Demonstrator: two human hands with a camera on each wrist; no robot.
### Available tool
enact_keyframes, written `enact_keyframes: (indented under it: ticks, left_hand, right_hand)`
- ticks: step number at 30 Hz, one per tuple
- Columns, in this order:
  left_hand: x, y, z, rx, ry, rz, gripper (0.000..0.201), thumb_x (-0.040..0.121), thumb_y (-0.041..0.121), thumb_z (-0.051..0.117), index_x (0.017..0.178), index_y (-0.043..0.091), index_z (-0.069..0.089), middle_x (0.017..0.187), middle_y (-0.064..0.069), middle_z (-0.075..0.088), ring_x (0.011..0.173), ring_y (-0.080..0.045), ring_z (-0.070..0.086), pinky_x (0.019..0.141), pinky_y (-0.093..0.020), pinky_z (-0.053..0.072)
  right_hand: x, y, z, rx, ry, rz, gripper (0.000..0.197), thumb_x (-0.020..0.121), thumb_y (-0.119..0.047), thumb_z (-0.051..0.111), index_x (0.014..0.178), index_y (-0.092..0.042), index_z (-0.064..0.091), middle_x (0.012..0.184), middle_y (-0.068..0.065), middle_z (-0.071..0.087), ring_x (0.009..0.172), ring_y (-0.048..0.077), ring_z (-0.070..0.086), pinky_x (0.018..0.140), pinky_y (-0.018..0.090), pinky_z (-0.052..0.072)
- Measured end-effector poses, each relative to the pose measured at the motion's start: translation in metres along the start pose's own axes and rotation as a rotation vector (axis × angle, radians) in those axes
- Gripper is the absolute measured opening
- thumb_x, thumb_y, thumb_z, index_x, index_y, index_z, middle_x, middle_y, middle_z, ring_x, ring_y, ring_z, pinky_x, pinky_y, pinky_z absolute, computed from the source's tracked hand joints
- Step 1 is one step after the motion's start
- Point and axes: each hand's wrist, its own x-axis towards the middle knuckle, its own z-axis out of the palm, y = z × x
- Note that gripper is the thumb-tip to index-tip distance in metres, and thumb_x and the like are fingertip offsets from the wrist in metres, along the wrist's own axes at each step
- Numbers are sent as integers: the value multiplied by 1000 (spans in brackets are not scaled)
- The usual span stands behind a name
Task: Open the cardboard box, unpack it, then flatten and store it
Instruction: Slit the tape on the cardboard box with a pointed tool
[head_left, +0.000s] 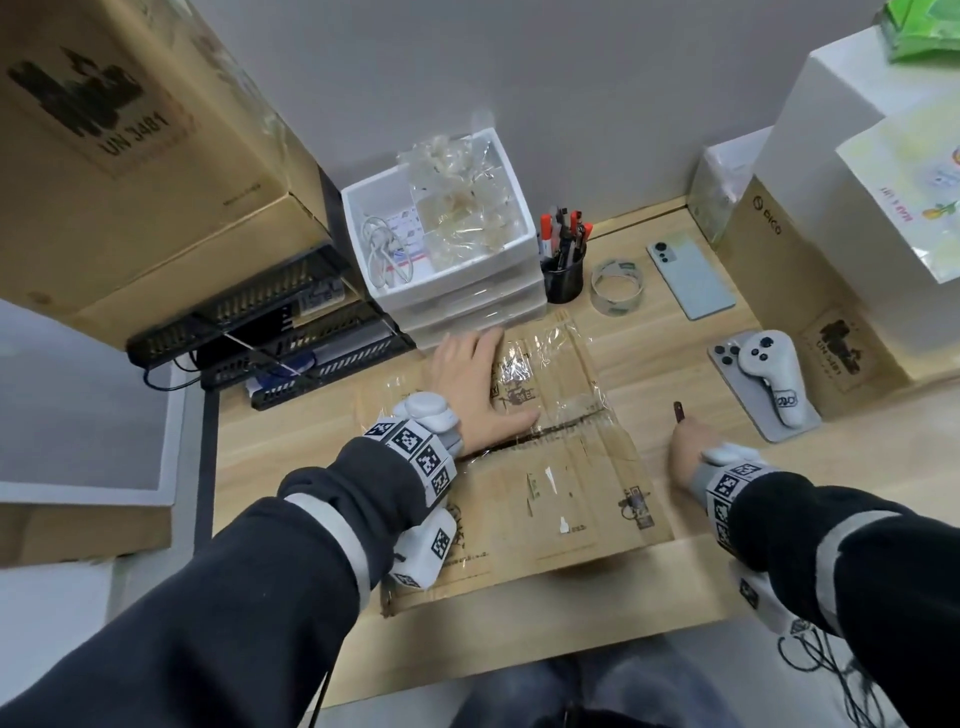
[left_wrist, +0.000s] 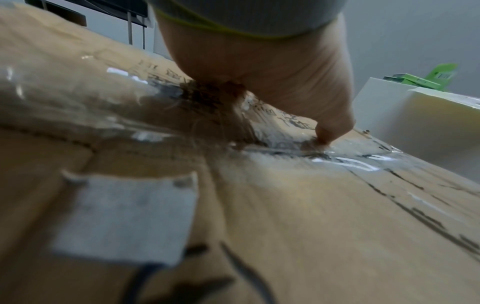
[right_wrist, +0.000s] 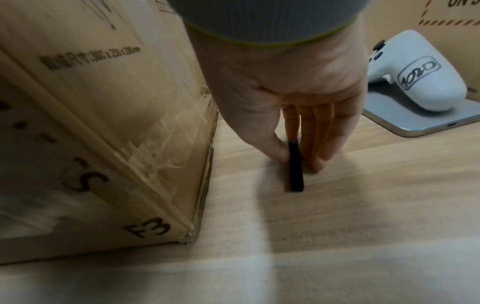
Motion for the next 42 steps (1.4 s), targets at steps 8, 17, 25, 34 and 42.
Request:
enact_keyframes:
  ticks: [8, 17, 25, 34, 42]
  left_hand:
    - [2, -7, 0, -77, -43, -13, 101, 64, 78, 62, 144, 22, 40, 132, 1, 49, 120, -19, 45, 108, -43, 39]
    - [3, -40, -49, -13, -165, -67, 106, 67, 60, 74, 153, 17, 28, 144, -5, 41, 129, -24, 44, 107, -40, 42]
    - [-35, -81, -99, 39, -447, -91, 126, 44, 69, 89, 145, 20, 30, 138, 1, 39, 122, -17, 42, 107, -36, 42]
    - [-73, -91, -96, -20, -489, -85, 134, 34, 67, 93, 143, 23, 28, 128, 9, 38, 114, -10, 43, 107, -33, 41]
    - [-83, -93, -84, -44, -465, -85, 159, 31, 82, 83, 157, 17, 13, 163, -5, 12, 150, -28, 15, 126, -45, 15]
  right_hand:
    - [12, 4, 2, 17, -108, 119, 41, 72, -17, 68, 110, -3, 61, 97, 11, 69, 90, 30, 68, 84, 39, 55]
    - [-8, -38, -116, 478, 337, -215, 18, 99, -13, 42, 111, -10, 56, 91, 18, 61, 95, 38, 63, 76, 38, 47]
    - [-88, -102, -179, 529, 276, -737, 20, 94, -6, 44, 98, -18, 59, 81, 1, 61, 74, 18, 54, 61, 28, 38]
    - [-118, -145, -150, 300, -433, -852, 19, 98, -11, 52, 94, -16, 69, 70, -3, 64, 51, 6, 49, 49, 13, 42]
    - [-115, -159, -132, 192, -347, -908, 36, 94, -34, 58, 81, -2, 65, 65, -3, 64, 54, 15, 50, 56, 20, 45]
